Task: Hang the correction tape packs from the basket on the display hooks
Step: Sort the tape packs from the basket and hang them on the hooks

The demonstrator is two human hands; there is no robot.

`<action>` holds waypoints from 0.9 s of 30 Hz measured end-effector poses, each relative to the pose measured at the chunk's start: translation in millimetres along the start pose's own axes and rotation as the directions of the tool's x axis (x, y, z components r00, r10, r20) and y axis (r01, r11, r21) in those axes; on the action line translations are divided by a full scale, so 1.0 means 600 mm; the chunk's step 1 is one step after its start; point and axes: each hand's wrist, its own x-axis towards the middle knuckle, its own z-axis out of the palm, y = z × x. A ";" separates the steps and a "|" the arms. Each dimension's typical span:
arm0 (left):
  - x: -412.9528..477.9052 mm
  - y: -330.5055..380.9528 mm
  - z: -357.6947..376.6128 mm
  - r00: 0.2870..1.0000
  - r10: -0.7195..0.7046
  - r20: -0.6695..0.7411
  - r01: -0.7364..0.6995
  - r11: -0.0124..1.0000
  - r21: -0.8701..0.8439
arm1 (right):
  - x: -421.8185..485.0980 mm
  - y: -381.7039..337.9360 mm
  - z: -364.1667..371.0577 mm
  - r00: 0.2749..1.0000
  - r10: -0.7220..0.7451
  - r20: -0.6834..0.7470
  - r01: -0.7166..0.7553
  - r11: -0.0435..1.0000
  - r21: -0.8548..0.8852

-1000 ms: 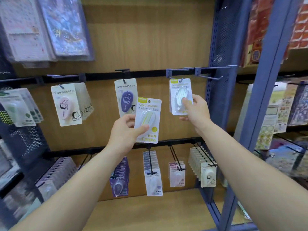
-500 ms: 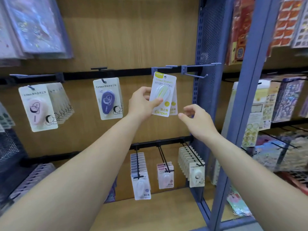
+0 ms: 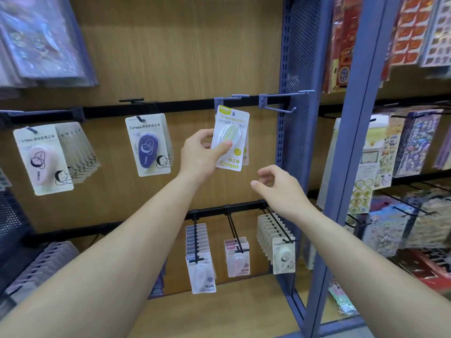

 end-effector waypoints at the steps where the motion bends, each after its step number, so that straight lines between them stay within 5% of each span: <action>1: 0.001 0.001 0.000 1.000 -0.004 -0.004 0.004 1.000 -0.012 | -0.001 0.001 0.000 1.000 0.002 0.004 -0.002 1.000 0.000; 15: 0.026 -0.031 -0.003 0.992 -0.122 -0.015 0.120 0.934 0.336 | -0.017 -0.003 0.021 0.998 0.016 0.060 -0.007 0.988 -0.156; 21: -0.111 -0.100 -0.086 0.973 -0.149 0.177 0.032 0.842 0.539 | -0.056 -0.002 0.052 0.991 0.040 0.128 -0.002 0.959 -0.284; 27: -0.333 -0.257 -0.175 0.890 -0.358 0.281 0.071 0.719 0.692 | -0.170 0.056 0.167 0.954 0.127 0.271 -0.021 0.931 -0.364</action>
